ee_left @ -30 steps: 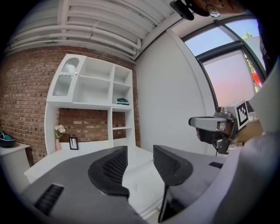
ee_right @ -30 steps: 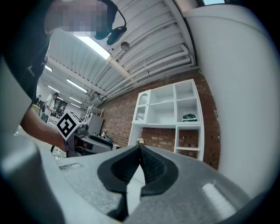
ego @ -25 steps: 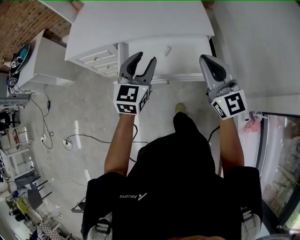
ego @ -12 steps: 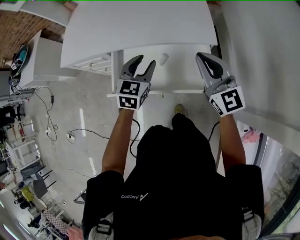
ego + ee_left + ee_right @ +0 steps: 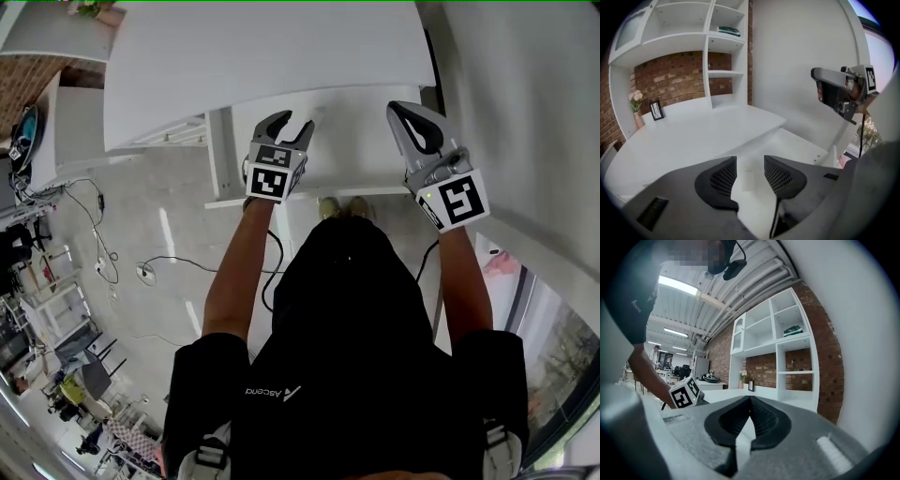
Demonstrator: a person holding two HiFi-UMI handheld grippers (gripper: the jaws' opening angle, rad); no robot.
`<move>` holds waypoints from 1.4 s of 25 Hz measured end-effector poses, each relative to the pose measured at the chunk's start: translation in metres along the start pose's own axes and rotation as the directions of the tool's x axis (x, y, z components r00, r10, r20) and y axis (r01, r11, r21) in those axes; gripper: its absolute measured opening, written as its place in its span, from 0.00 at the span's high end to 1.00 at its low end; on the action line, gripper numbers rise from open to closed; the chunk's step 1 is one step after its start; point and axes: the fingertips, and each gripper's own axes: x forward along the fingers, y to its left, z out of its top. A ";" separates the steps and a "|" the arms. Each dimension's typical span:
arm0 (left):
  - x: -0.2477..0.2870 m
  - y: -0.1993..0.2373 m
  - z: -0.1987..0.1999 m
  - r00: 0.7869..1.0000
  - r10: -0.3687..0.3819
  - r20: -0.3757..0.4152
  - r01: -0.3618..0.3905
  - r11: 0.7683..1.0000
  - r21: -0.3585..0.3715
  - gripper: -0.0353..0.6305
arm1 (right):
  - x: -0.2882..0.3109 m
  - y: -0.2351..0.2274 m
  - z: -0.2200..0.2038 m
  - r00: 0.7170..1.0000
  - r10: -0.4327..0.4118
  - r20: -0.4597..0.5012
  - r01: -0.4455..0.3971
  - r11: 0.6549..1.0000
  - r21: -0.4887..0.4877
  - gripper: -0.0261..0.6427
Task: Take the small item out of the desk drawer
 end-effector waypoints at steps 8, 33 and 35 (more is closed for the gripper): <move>0.070 0.006 -0.048 0.987 -0.024 -0.160 0.027 1.000 0.016 0.68 | 0.004 -0.013 -0.034 0.999 -0.016 -0.033 0.016 1.000 0.010 0.96; 0.132 0.008 -0.109 0.934 -0.085 -0.347 0.091 0.996 -0.001 0.69 | 0.004 -0.022 -0.083 0.993 -0.055 -0.109 0.062 0.996 0.067 0.96; 0.126 0.007 -0.104 0.940 -0.084 -0.331 0.088 0.996 -0.002 0.69 | 0.004 -0.020 -0.080 0.992 -0.053 -0.115 0.063 0.995 0.082 0.96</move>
